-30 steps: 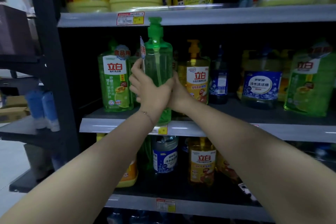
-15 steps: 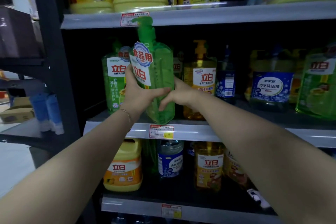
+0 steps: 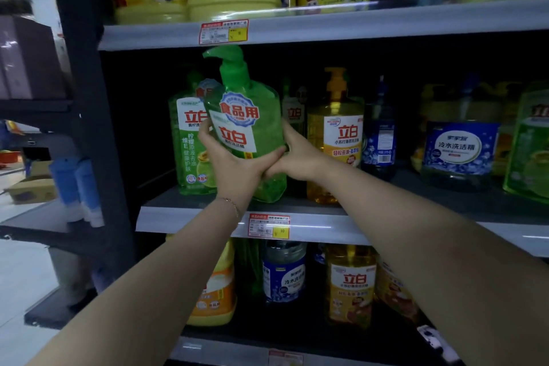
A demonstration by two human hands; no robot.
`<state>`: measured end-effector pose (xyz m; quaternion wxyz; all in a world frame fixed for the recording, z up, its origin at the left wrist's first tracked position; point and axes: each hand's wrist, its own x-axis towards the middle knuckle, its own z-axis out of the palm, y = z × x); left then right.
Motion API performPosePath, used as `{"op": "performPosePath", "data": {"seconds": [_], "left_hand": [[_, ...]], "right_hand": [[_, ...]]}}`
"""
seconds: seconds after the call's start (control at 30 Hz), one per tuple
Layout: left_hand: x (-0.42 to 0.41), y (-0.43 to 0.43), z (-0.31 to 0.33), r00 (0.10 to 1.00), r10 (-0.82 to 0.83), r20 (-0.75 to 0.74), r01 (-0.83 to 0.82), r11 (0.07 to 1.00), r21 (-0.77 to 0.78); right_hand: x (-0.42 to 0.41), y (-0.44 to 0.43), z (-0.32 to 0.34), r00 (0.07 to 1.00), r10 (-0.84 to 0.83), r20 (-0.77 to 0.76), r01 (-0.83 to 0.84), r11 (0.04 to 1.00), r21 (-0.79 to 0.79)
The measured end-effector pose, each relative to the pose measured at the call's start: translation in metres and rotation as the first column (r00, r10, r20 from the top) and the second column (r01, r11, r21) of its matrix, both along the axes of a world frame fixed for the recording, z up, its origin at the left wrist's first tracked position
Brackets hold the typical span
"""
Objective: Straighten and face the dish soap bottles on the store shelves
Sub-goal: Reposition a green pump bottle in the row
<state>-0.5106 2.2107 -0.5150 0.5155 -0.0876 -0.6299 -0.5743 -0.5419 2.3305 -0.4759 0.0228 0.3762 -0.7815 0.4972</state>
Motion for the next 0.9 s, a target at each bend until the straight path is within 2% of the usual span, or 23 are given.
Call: {"op": "performPosePath", "data": {"seconds": [0.13,0.27,0.37,0.5,0.73,0.9], "left_hand": [[-0.012,0.001,-0.002,0.999,0.015,0.032,-0.017,0.999,0.048],[-0.028,-0.001,0.003,0.989,0.096,0.114,-0.106,0.990,0.090],[-0.036,0.001,0.009,0.972,0.167,0.166,-0.176,0.984,0.036],[-0.051,0.004,0.012,0.944,0.186,0.274,-0.184,0.982,-0.033],[-0.066,-0.001,0.002,0.926,0.225,0.303,-0.202,0.974,-0.104],[-0.071,0.001,-0.002,0.910,0.286,0.300,-0.262,0.958,-0.118]], "right_hand": [[-0.012,-0.004,-0.007,0.998,-0.028,0.052,0.029,1.000,-0.008],[-0.023,-0.006,-0.003,0.995,-0.064,0.074,0.061,0.997,0.041],[-0.034,-0.007,-0.003,0.988,-0.101,0.116,0.092,0.993,0.077],[-0.047,-0.009,-0.008,0.978,-0.142,0.152,0.134,0.989,0.062],[-0.060,-0.027,-0.019,0.954,-0.291,0.076,0.287,0.956,0.065],[-0.055,-0.039,-0.029,0.893,-0.444,-0.080,0.447,0.894,0.025]]}}
